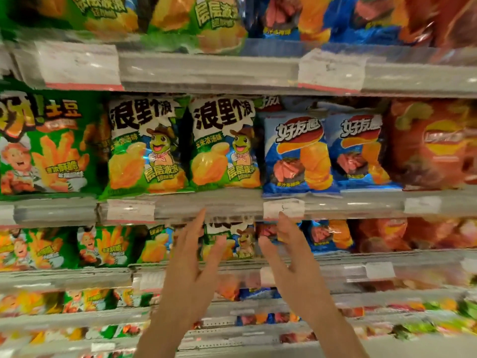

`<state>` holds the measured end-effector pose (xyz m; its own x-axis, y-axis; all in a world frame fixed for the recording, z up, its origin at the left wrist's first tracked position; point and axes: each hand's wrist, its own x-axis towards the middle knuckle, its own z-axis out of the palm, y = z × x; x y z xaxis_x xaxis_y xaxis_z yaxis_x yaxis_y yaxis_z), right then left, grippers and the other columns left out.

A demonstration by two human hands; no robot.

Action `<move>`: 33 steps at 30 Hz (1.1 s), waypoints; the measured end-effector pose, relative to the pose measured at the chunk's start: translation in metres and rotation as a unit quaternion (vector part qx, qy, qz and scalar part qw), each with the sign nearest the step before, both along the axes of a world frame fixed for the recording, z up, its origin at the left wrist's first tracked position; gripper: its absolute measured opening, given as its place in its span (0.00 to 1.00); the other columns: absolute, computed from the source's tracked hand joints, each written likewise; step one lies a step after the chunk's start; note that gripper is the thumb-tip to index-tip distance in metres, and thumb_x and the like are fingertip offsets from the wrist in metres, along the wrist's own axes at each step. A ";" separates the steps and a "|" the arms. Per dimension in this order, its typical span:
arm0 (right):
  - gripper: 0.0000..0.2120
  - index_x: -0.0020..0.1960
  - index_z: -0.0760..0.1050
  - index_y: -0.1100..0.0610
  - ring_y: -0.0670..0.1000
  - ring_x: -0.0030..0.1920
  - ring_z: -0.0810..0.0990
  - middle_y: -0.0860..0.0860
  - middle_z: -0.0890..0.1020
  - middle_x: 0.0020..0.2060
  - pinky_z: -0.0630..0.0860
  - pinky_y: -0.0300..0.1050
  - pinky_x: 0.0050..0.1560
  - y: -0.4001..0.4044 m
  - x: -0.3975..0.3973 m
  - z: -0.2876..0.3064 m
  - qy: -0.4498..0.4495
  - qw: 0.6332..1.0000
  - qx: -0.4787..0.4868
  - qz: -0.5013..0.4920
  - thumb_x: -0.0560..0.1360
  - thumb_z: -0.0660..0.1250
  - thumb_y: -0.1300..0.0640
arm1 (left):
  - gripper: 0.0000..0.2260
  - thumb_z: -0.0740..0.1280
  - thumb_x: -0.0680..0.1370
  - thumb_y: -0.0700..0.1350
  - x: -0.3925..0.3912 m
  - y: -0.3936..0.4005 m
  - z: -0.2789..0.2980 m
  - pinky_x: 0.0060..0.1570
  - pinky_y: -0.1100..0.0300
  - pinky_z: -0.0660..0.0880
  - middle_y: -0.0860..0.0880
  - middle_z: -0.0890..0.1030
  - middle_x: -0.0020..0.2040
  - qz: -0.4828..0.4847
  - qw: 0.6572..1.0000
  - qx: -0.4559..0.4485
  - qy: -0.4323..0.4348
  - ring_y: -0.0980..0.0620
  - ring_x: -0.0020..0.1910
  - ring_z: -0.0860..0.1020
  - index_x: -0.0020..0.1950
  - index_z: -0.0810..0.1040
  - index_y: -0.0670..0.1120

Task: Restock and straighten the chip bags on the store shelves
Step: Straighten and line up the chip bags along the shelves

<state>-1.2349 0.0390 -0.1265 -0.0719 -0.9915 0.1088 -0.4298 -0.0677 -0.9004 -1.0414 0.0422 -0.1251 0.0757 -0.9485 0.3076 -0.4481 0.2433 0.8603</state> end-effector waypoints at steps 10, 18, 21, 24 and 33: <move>0.36 0.74 0.56 0.31 0.41 0.66 0.73 0.37 0.71 0.69 0.74 0.46 0.65 -0.016 -0.173 0.031 -0.022 1.000 -0.011 0.003 0.68 0.60 0.28 | 0.26 0.58 0.78 0.69 -0.138 -0.013 0.033 0.68 0.47 0.72 0.70 0.63 0.74 0.057 0.998 -0.006 0.004 0.62 0.72 0.68 0.75 0.55 0.74; 0.37 0.79 0.54 0.39 0.43 0.71 0.68 0.39 0.67 0.74 0.71 0.51 0.70 -0.041 -0.204 0.065 0.049 0.994 -0.094 0.002 0.74 0.59 0.29 | 0.28 0.62 0.81 0.57 -0.170 -0.056 0.066 0.72 0.53 0.65 0.53 0.61 0.76 0.062 0.993 -0.060 -0.081 0.57 0.74 0.61 0.79 0.57 0.60; 0.35 0.80 0.54 0.43 0.42 0.74 0.64 0.41 0.64 0.76 0.66 0.46 0.73 -0.059 -0.191 0.083 0.086 0.988 -0.125 0.031 0.78 0.62 0.36 | 0.27 0.64 0.81 0.53 -0.176 -0.079 0.076 0.74 0.47 0.63 0.47 0.59 0.78 0.068 0.989 -0.079 -0.101 0.49 0.77 0.58 0.79 0.60 0.56; 0.35 0.80 0.55 0.47 0.46 0.73 0.67 0.47 0.67 0.75 0.69 0.51 0.71 -0.086 -0.172 0.096 0.112 0.981 -0.147 0.050 0.78 0.65 0.40 | 0.27 0.63 0.82 0.52 -0.177 -0.102 0.084 0.77 0.48 0.55 0.43 0.52 0.81 0.071 0.991 -0.058 -0.098 0.46 0.80 0.51 0.80 0.58 0.56; 0.49 0.81 0.48 0.49 0.45 0.65 0.71 0.43 0.69 0.63 0.70 0.25 0.54 -0.155 -0.147 0.135 0.149 0.970 -0.044 0.186 0.72 0.77 0.61 | 0.26 0.58 0.83 0.56 -0.161 -0.161 0.096 0.70 0.43 0.69 0.43 0.57 0.79 0.039 0.998 -0.007 -0.057 0.36 0.67 0.74 0.80 0.53 0.62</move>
<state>-1.3821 -0.1157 0.0083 0.3374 -0.9284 0.1556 -0.6011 -0.3397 -0.7234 -1.2020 -0.1185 -0.0291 0.1127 -0.9366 0.3319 -0.5610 0.2157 0.7992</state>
